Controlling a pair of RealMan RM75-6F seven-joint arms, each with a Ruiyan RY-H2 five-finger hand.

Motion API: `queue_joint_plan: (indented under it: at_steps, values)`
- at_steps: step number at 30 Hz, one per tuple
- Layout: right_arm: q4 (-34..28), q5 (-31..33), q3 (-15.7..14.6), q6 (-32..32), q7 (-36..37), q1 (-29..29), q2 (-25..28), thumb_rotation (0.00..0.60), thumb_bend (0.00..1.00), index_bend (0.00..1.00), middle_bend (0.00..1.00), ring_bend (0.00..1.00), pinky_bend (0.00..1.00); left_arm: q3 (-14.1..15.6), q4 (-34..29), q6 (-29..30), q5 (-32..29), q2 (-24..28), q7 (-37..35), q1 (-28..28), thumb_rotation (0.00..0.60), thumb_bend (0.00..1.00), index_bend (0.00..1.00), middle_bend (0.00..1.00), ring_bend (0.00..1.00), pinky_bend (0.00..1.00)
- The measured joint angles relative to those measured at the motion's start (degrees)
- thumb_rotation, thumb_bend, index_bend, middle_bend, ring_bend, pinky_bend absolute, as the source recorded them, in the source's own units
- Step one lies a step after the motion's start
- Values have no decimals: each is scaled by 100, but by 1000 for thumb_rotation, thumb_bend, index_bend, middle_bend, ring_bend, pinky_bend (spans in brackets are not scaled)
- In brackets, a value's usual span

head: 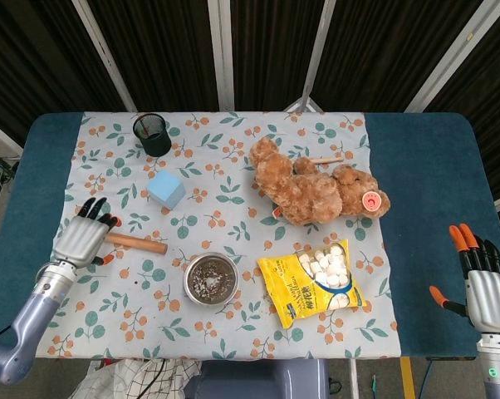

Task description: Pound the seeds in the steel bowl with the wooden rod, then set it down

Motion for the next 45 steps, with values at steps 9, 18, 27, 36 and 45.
queue_joint_plan:
  at_steps: [9, 18, 27, 36, 45]
  values:
    - [-11, 23, 17, 16, 20, -3, 0, 600, 231, 0, 0, 0, 0, 73, 498, -400, -189, -639, 270, -450, 600, 297, 356, 380, 38, 16]
    - [-14, 27, 6, 18, 25, -13, 0, 600, 232, 0, 0, 0, 0, 147, 717, -461, -306, -876, 304, -609, 600, 329, 429, 374, 38, 15]
    - [16, 24, -10, 38, 35, -34, -27, 600, 231, 0, 0, 0, 0, 158, 754, -420, -391, -1015, 213, -690, 600, 336, 446, 389, 43, 15]
    - [72, -12, -43, 93, 79, -78, -65, 600, 231, 0, 0, 0, 0, 199, 864, -406, -469, -1152, 179, -765, 600, 336, 456, 421, 57, 16]
    - [115, -31, -49, 126, 81, -97, -100, 600, 231, 0, 0, 0, 0, 210, 958, -448, -591, -1251, 175, -860, 600, 343, 472, 436, 57, 15]
